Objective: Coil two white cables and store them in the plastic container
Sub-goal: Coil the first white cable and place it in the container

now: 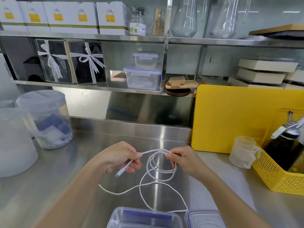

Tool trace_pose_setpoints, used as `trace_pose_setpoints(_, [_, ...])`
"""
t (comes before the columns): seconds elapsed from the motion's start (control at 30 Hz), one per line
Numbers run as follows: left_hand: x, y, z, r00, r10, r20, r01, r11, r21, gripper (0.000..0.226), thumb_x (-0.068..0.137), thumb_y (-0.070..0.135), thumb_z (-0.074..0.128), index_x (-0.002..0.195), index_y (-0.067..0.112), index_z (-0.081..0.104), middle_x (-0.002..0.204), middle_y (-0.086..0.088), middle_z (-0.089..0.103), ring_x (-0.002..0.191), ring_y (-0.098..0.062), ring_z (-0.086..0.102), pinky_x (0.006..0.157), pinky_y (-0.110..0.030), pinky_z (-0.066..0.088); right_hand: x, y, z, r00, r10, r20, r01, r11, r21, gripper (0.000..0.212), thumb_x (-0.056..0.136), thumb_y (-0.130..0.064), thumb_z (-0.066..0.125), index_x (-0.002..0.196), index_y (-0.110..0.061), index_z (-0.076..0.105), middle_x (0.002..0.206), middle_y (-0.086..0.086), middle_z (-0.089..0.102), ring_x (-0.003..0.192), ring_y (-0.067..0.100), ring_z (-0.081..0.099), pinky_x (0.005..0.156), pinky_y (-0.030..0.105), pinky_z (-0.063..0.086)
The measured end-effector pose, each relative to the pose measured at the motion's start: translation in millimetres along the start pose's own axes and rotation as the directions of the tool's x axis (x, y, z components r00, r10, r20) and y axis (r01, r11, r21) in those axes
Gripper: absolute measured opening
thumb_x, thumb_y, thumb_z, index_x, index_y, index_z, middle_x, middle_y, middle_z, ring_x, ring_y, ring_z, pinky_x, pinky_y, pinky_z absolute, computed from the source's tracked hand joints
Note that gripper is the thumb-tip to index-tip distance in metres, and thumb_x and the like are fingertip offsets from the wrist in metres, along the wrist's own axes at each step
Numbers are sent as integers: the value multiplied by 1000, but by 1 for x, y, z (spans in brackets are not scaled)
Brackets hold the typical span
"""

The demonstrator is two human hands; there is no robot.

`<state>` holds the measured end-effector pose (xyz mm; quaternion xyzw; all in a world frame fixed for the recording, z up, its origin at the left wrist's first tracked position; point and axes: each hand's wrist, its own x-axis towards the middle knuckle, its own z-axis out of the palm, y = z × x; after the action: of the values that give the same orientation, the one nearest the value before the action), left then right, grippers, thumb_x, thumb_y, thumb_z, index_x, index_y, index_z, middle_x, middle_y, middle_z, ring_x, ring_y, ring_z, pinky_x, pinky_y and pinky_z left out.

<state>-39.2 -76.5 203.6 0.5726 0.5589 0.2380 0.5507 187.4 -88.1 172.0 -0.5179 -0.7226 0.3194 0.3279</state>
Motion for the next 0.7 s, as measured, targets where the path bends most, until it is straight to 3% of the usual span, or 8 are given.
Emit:
trace_pose_setpoints(0.1, [1, -3, -1, 995, 82, 64, -78, 995, -62, 22, 84, 14, 65, 66, 2, 73, 86, -13, 69, 85, -20, 63, 82, -28, 49, 2, 6, 7, 999, 44, -21, -45, 998, -44, 39, 91, -26, 55, 60, -4, 62, 53, 5, 55, 50, 11, 46, 58, 30, 41])
trace_pose_setpoints(0.17, [-4, -6, 5, 971, 160, 178, -148, 986, -82, 16, 74, 24, 71, 73, 9, 78, 109, 1, 71, 111, -13, 58, 100, -29, 37, 2, 5, 9, 998, 63, -23, -62, 998, 32, 39, 91, -23, 56, 55, -9, 63, 50, 1, 53, 49, 10, 45, 58, 27, 40])
trace_pose_setpoints(0.23, [-6, -11, 15, 935, 234, 265, -209, 970, -121, 15, 66, 26, 74, 71, 12, 77, 121, 10, 67, 120, -9, 55, 104, -29, 33, -1, 0, 11, 999, 52, 3, -52, 991, 123, 41, 90, -19, 57, 50, -18, 60, 46, -5, 51, 46, 6, 42, 54, 20, 37])
trace_pose_setpoints(0.3, [-5, -14, 26, 932, 291, 217, -266, 954, -139, 4, 66, 14, 75, 63, 11, 74, 115, 4, 70, 108, -10, 62, 96, -28, 40, -3, -4, 12, 999, 37, 23, -41, 980, 194, 43, 90, -16, 57, 47, -20, 58, 42, -9, 50, 43, 4, 40, 51, 14, 35])
trace_pose_setpoints(0.4, [3, -17, 36, 946, 324, 8, -323, 945, -44, 25, 57, 12, 82, 55, 22, 59, 88, -25, 64, 73, -23, 55, 74, -34, 47, -7, -7, 11, 997, 41, 59, -56, 960, 273, 38, 89, -13, 58, 51, -13, 60, 38, -9, 51, 38, 1, 39, 44, 7, 31])
trace_pose_setpoints(0.47, [8, -18, 40, 944, 325, -50, -327, 945, -34, 39, 57, 6, 83, 65, 18, 47, 67, -14, 57, 62, -22, 50, 59, -34, 45, -9, -8, 12, 997, 36, 74, -57, 949, 309, 35, 89, -13, 58, 55, -7, 61, 39, -7, 52, 37, 1, 38, 43, 7, 30])
trace_pose_setpoints(0.57, [11, -20, 46, 942, 322, -97, -310, 943, 117, 41, 66, 1, 79, 78, 14, 42, 67, -11, 57, 52, -23, 53, 44, -29, 47, -10, -6, 14, 997, 26, 76, -47, 953, 300, 36, 89, -17, 58, 63, 6, 64, 47, 0, 51, 40, 2, 37, 45, 9, 31])
trace_pose_setpoints(0.7, [14, -24, 60, 843, 442, -307, -277, 846, 456, 28, 78, 19, 69, 79, 16, 41, 74, 3, 46, 63, -22, 52, 56, -27, 40, -8, -2, 27, 999, 35, 29, -42, 965, 260, 39, 90, -22, 58, 53, -12, 62, 43, -8, 46, 43, 3, 36, 49, 12, 32])
